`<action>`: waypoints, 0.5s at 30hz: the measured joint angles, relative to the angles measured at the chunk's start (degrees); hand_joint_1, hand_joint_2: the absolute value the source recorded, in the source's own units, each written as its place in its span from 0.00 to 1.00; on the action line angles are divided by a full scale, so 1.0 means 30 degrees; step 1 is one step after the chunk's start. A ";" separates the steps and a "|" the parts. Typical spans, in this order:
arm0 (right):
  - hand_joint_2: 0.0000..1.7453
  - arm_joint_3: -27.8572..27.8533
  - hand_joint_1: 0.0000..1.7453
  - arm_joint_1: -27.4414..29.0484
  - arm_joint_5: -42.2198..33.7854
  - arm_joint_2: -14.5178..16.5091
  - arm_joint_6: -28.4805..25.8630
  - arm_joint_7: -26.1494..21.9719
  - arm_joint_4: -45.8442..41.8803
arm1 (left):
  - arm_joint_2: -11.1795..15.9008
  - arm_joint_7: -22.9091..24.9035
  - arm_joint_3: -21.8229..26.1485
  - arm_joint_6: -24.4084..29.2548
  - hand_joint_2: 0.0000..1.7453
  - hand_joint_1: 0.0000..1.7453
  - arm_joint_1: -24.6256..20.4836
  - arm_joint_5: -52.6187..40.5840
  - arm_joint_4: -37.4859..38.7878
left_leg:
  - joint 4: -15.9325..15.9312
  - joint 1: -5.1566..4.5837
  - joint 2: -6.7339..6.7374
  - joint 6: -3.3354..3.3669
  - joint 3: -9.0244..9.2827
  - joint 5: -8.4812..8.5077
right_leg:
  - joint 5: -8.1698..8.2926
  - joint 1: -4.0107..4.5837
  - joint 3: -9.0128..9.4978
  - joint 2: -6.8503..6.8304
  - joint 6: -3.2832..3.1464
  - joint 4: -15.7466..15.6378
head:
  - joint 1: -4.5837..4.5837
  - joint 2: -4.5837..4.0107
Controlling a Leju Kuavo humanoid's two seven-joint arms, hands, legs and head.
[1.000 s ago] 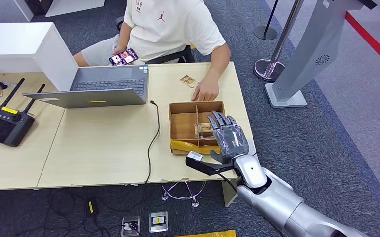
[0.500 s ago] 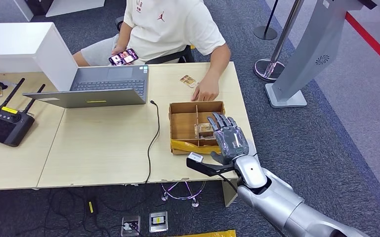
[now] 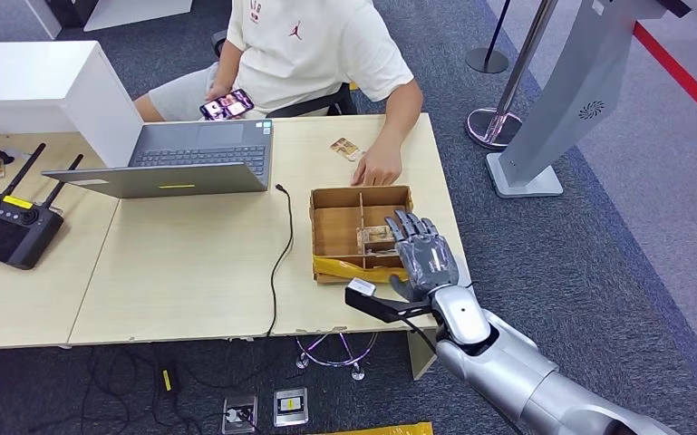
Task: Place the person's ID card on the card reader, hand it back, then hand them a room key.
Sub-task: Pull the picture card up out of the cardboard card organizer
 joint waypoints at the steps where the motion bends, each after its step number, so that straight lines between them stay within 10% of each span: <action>1: 1.00 0.0027 1.00 -0.0025 -0.0213 0.0000 0.0013 -0.0011 0.0089 | 0.0000 0.0000 -0.0002 0.0000 0.00 0.00 0.0002 -0.0002 0.0000 | 0.0000 0.0000 0.0000 0.0000 0.0000 0.0000 | 0.0000 0.0000 0.0000 0.0000 0.0000 0.0000 | 0.0000 0.0000; 15: 1.00 0.0273 1.00 -0.0386 -0.1060 0.0000 0.0098 -0.0067 0.0485 | -0.0009 0.0000 -0.0042 0.0000 0.00 0.00 -0.0017 -0.0004 0.0036 | 0.0000 0.0000 0.0002 0.0000 0.0004 0.0000 | 0.0000 0.0000 0.0000 0.0002 0.0000 -0.0001 | 0.0002 0.0000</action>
